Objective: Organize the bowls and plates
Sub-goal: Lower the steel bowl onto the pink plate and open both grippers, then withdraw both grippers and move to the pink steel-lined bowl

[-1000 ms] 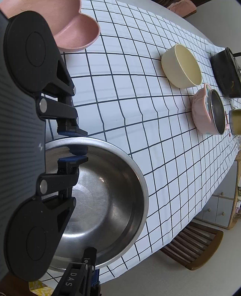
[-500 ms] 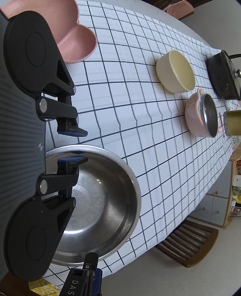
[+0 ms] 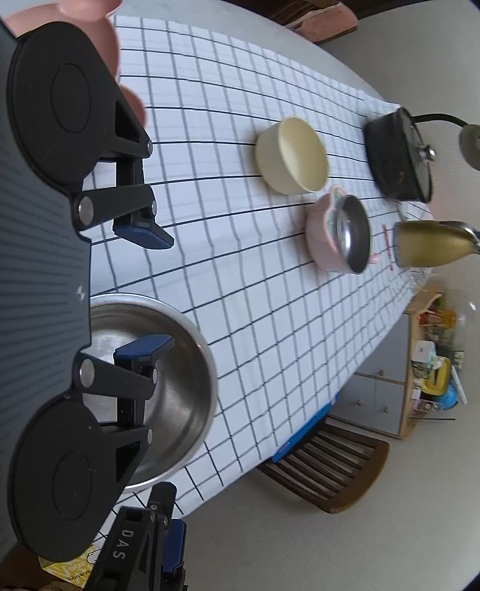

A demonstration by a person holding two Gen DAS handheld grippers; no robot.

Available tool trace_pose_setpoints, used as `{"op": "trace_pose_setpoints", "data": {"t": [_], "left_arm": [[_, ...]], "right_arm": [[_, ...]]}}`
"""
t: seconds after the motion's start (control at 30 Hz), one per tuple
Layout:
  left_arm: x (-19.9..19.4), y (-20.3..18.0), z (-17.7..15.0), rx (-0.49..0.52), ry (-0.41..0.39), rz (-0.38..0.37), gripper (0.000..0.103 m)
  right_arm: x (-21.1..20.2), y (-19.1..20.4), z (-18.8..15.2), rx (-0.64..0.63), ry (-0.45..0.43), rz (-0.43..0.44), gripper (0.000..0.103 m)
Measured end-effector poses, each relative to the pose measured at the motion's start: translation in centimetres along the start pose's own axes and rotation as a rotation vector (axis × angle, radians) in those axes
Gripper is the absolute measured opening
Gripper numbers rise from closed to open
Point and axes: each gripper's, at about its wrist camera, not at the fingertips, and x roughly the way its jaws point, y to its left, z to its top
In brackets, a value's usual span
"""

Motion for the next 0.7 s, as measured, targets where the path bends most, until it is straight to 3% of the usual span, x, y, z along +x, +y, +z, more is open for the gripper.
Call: {"op": "trace_pose_setpoints", "data": {"t": [0.07, 0.53, 0.7], "left_arm": [[-0.4, 0.0, 0.3, 0.003, -0.013, -0.009, 0.050], [-2.8, 0.7, 2.5, 0.019, -0.111, -0.036, 0.051], [-3.5, 1.1, 3.0, 0.018, -0.149, -0.045, 0.064]], "right_arm": [[-0.5, 0.2, 0.2, 0.003, -0.014, -0.001, 0.049], [-2.8, 1.4, 2.2, 0.013, -0.111, -0.018, 0.065], [-3.1, 2.0, 2.8, 0.016, -0.131, -0.021, 0.069]]}}
